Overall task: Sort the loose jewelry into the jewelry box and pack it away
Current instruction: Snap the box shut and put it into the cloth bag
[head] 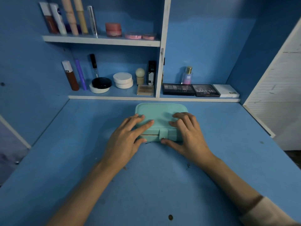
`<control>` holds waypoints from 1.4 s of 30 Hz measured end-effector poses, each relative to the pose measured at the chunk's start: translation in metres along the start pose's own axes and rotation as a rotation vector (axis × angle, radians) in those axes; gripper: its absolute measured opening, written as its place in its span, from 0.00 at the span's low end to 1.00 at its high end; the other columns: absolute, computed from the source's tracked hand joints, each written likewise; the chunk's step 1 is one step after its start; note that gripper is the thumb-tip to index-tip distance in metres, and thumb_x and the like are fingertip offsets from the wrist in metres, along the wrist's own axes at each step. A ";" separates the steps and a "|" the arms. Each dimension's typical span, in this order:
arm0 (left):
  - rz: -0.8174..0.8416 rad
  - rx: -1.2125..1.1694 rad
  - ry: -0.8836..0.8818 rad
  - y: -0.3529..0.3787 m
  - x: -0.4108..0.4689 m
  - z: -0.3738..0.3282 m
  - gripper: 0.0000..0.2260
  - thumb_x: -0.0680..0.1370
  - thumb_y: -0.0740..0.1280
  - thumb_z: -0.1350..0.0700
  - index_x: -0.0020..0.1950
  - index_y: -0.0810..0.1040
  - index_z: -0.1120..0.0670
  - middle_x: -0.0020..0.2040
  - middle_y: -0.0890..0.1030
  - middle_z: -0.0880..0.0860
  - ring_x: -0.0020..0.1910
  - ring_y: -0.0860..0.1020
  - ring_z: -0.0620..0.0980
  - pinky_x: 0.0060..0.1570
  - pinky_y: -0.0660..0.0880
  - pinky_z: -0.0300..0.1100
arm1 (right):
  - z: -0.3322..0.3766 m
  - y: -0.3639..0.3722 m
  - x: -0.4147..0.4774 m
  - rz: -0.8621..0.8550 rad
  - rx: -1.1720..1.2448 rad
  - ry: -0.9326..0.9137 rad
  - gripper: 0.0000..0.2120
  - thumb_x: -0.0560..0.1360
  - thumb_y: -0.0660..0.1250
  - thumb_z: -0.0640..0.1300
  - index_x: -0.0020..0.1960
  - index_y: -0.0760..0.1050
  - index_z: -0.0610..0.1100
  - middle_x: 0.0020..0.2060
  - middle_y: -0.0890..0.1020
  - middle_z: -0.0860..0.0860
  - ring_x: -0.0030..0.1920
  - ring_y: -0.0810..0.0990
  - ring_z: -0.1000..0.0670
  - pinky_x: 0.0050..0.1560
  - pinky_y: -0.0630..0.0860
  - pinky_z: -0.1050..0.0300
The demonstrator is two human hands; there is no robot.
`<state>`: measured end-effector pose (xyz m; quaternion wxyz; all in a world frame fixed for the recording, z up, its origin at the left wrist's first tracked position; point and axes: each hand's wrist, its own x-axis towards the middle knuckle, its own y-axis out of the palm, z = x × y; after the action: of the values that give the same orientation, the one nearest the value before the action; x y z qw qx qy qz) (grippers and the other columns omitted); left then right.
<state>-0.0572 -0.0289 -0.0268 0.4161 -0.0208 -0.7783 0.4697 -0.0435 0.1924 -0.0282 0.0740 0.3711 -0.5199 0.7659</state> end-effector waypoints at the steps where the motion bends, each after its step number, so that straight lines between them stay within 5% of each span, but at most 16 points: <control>1: -0.003 0.002 -0.003 0.000 0.000 0.000 0.31 0.62 0.80 0.61 0.64 0.78 0.51 0.59 0.79 0.54 0.62 0.70 0.50 0.52 0.77 0.47 | -0.001 0.001 0.000 -0.003 -0.007 -0.006 0.24 0.70 0.66 0.62 0.53 0.70 0.43 0.57 0.75 0.44 0.58 0.69 0.42 0.57 0.70 0.46; 9: -0.013 0.069 -0.001 0.002 -0.001 0.000 0.29 0.63 0.80 0.58 0.63 0.79 0.51 0.58 0.80 0.53 0.60 0.73 0.51 0.51 0.77 0.44 | -0.003 0.004 -0.001 -0.017 -0.069 -0.048 0.23 0.70 0.64 0.63 0.53 0.68 0.45 0.57 0.74 0.45 0.58 0.69 0.42 0.56 0.65 0.48; 12: 0.007 0.210 -0.017 0.000 0.003 -0.012 0.22 0.72 0.68 0.41 0.63 0.76 0.49 0.56 0.78 0.54 0.55 0.76 0.54 0.46 0.78 0.48 | -0.003 0.004 0.000 -0.012 -0.071 -0.054 0.22 0.70 0.64 0.62 0.52 0.68 0.45 0.57 0.74 0.44 0.58 0.68 0.42 0.55 0.64 0.49; 14: 0.049 0.251 -0.073 0.002 0.009 -0.024 0.27 0.73 0.57 0.32 0.66 0.75 0.45 0.53 0.76 0.55 0.50 0.74 0.56 0.44 0.77 0.49 | -0.004 0.004 -0.001 -0.019 -0.067 -0.053 0.21 0.71 0.64 0.60 0.52 0.68 0.45 0.56 0.75 0.44 0.58 0.68 0.42 0.55 0.64 0.49; 18: 0.035 0.239 -0.132 0.011 0.011 -0.031 0.24 0.76 0.55 0.35 0.66 0.76 0.42 0.53 0.74 0.57 0.52 0.73 0.58 0.48 0.75 0.52 | -0.003 0.005 -0.001 -0.029 -0.055 -0.035 0.22 0.71 0.63 0.63 0.52 0.68 0.45 0.56 0.75 0.44 0.57 0.68 0.43 0.56 0.63 0.50; 22: 0.038 0.132 -0.094 0.022 0.008 -0.027 0.25 0.77 0.53 0.35 0.68 0.75 0.46 0.67 0.72 0.61 0.70 0.64 0.59 0.68 0.63 0.58 | -0.004 0.003 0.002 0.005 -0.079 -0.033 0.23 0.71 0.62 0.64 0.53 0.68 0.46 0.56 0.76 0.46 0.58 0.67 0.45 0.57 0.62 0.52; 26: 0.014 0.098 -0.082 0.027 0.010 -0.024 0.25 0.77 0.55 0.37 0.68 0.74 0.47 0.70 0.72 0.58 0.71 0.65 0.54 0.72 0.57 0.52 | -0.005 0.003 0.003 0.066 -0.048 -0.036 0.26 0.71 0.60 0.66 0.59 0.69 0.47 0.64 0.74 0.49 0.66 0.67 0.44 0.65 0.62 0.49; 37: -0.050 0.273 -0.039 0.031 0.015 -0.023 0.24 0.72 0.60 0.38 0.58 0.78 0.52 0.56 0.79 0.57 0.56 0.77 0.56 0.68 0.60 0.58 | -0.007 0.006 0.003 0.058 -0.128 -0.120 0.25 0.73 0.60 0.63 0.62 0.70 0.48 0.63 0.76 0.49 0.65 0.71 0.42 0.62 0.64 0.46; 42: -0.001 0.305 -0.043 0.028 0.014 -0.027 0.25 0.73 0.57 0.38 0.57 0.79 0.54 0.55 0.79 0.59 0.55 0.78 0.58 0.61 0.73 0.55 | -0.008 0.002 0.003 0.100 -0.070 -0.107 0.27 0.70 0.63 0.64 0.62 0.70 0.49 0.64 0.75 0.50 0.66 0.68 0.43 0.64 0.61 0.49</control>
<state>-0.0583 0.0120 -0.0329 0.3979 0.0531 -0.7068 0.5824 -0.0507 0.1973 -0.0288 0.0208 0.3821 -0.5674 0.7291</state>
